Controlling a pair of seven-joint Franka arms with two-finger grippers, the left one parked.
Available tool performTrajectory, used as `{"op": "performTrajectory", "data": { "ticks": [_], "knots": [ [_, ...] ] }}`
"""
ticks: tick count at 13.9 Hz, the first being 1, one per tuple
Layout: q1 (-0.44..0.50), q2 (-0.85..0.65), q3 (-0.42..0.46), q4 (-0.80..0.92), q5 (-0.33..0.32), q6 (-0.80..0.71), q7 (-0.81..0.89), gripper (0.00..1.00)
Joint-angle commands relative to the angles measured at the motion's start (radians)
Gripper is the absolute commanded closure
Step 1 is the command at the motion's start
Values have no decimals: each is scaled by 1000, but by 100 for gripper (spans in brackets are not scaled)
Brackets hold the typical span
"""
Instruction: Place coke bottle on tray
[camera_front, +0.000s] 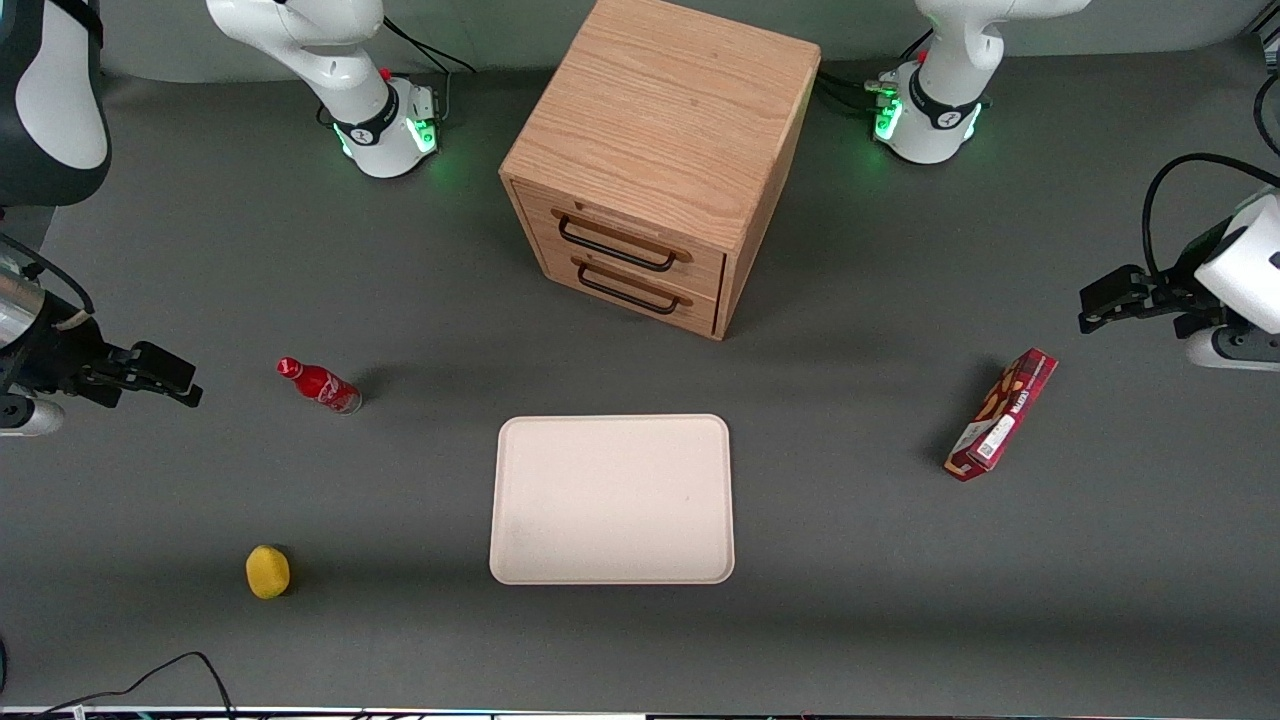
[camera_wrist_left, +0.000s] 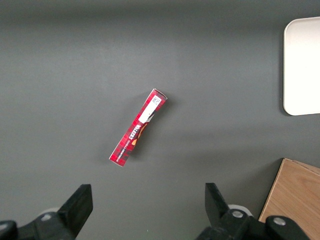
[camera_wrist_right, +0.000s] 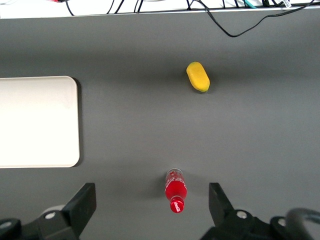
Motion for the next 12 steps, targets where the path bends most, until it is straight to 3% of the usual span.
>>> {"op": "performTrajectory", "data": {
  "ticks": [1, 7, 12],
  "knots": [
    [-6, 4, 6, 10, -7, -14, 11, 0],
    [-7, 3, 6, -108, -3, 36, 11, 0],
    [-24, -42, 7, -375, -1, 292, -36, 0]
  ]
}}
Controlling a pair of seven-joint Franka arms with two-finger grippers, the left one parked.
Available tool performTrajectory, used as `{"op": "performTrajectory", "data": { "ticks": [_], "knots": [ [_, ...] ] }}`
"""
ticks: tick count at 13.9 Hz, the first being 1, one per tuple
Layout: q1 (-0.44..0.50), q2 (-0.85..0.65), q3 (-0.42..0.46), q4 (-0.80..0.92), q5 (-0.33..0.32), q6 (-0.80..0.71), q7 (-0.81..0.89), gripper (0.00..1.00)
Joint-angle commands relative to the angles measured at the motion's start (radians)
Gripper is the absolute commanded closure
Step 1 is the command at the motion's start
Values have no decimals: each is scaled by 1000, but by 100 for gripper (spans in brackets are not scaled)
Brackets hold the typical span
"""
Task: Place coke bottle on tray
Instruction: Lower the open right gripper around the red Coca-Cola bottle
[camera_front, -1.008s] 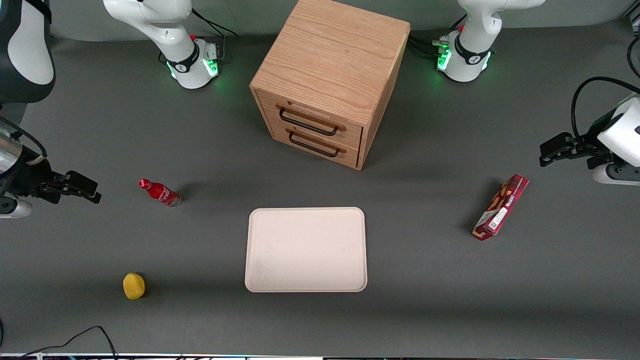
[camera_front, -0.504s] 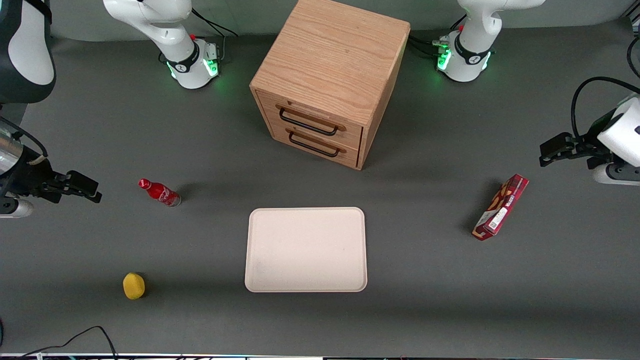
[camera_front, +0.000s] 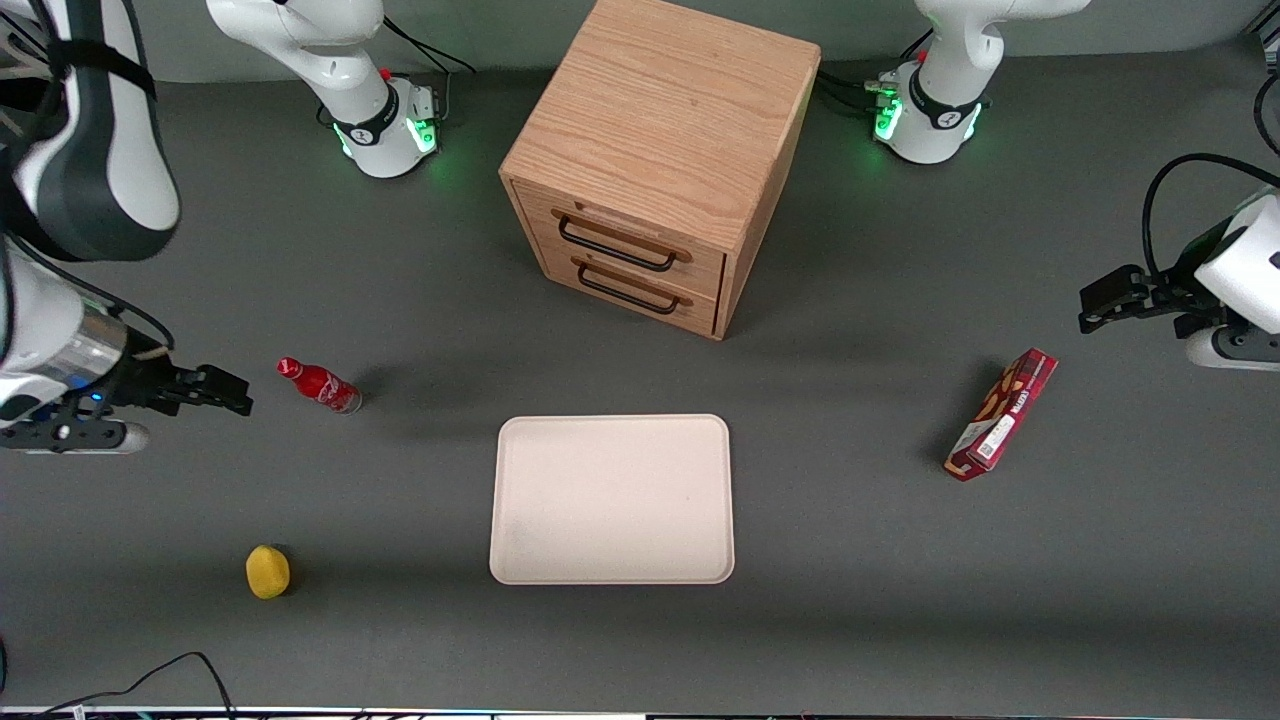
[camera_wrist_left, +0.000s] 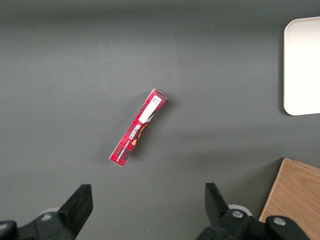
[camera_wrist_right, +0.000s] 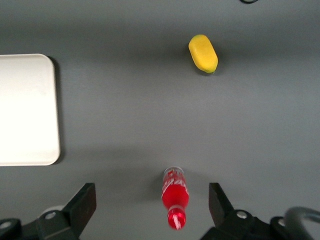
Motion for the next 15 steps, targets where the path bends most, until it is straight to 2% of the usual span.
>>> {"op": "performTrajectory", "data": {
  "ticks": [1, 9, 12, 15],
  "knots": [
    [-15, -52, 9, -149, -1, 99, -27, 0],
    [-36, -120, 10, -435, -1, 341, -75, 0],
    [-62, -118, 15, -449, -1, 346, -98, 5],
    [-62, -133, 15, -473, 12, 343, -96, 6]
  ]
}}
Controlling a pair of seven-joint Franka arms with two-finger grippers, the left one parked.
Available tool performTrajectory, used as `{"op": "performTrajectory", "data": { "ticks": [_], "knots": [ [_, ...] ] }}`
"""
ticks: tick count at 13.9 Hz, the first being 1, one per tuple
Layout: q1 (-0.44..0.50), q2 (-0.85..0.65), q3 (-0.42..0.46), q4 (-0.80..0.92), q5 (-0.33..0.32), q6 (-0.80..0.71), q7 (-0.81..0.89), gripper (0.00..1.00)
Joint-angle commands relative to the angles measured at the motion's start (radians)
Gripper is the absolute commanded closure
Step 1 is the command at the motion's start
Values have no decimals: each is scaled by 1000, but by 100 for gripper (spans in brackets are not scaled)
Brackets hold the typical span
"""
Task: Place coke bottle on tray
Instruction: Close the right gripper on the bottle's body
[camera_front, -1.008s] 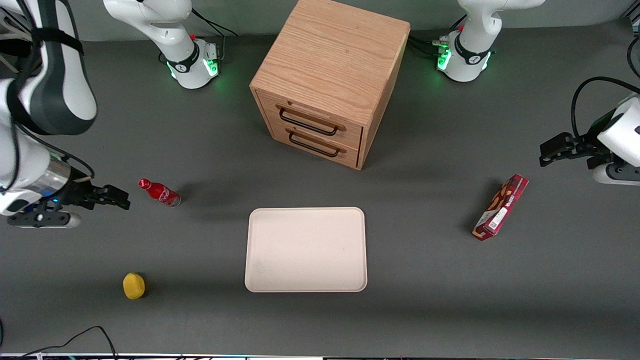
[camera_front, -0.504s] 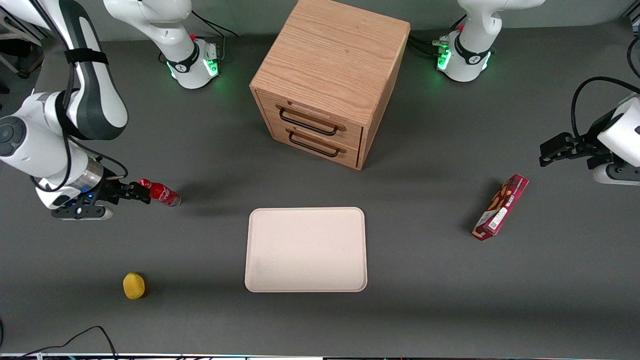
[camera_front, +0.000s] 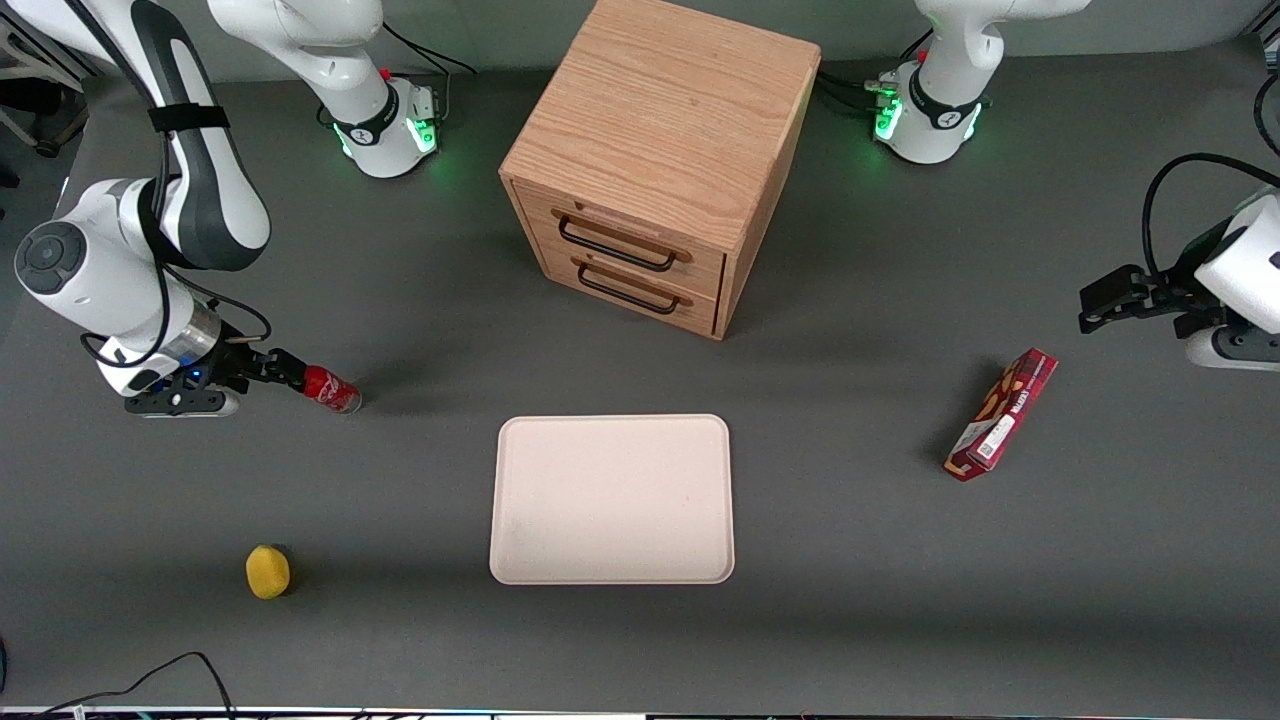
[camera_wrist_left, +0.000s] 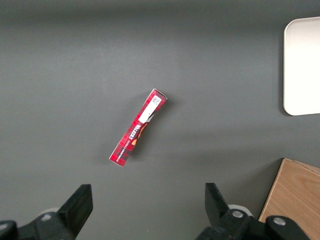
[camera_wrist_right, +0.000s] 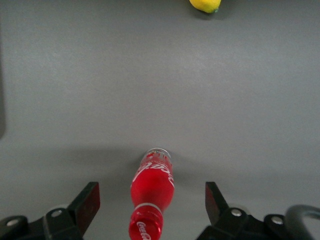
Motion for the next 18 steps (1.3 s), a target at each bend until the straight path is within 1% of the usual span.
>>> {"op": "performTrajectory", "data": {
  "ticks": [1, 2, 3, 5, 7, 9, 12, 13, 16, 18],
  "knots": [
    [-13, -50, 14, -53, 46, 15, -26, 8],
    [-13, -51, 15, -58, 61, 15, -28, 12],
    [-13, -51, 23, -67, 63, 18, -28, 17],
    [-13, -50, 23, -78, 63, 35, -28, 21],
    [-13, -51, 23, -104, 63, 64, -28, 33],
    [-14, -54, 23, -107, 63, 64, -29, 52],
    [-13, -62, 23, -105, 63, 55, -29, 95],
    [-13, -62, 23, -105, 63, 55, -29, 100],
    [0, -51, 29, -61, 65, 34, -13, 100],
    [3, 4, 69, 89, 65, -89, 50, 100]
  ]
}}
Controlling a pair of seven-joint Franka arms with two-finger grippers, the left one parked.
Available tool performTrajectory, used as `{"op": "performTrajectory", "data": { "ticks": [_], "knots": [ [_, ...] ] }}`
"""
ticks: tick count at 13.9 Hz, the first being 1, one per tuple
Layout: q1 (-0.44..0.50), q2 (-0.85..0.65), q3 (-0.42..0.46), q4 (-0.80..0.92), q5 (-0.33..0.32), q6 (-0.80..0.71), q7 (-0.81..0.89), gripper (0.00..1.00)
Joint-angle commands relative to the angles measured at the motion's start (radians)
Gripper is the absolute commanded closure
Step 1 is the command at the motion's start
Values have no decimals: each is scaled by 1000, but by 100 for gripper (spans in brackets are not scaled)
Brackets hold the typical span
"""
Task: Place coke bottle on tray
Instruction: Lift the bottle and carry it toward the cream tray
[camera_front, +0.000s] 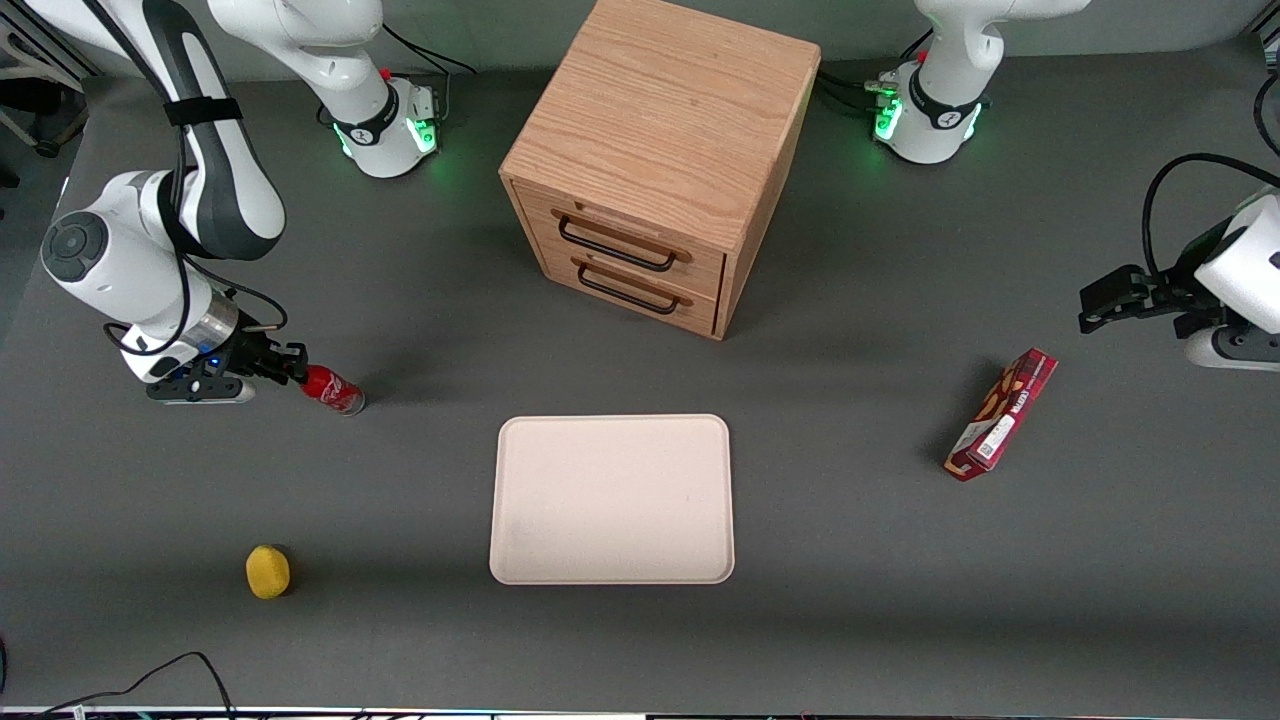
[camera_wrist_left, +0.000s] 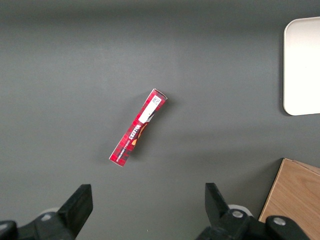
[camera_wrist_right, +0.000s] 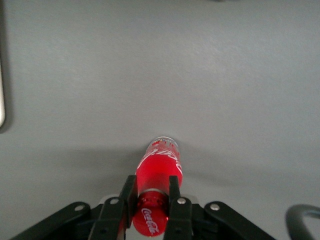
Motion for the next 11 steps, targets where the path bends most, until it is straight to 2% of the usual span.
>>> {"op": "performTrajectory", "data": {
  "ticks": [1, 3, 6, 9, 11],
  "knots": [
    [10, 81, 54, 228, 24, -177, 89, 100],
    [36, 189, 80, 416, 23, -249, 154, 100],
    [142, 347, 72, 655, 7, -302, 298, 100],
    [226, 522, 63, 940, 1, -390, 373, 100],
    [306, 607, 25, 1091, -60, -440, 468, 100]
  ]
}}
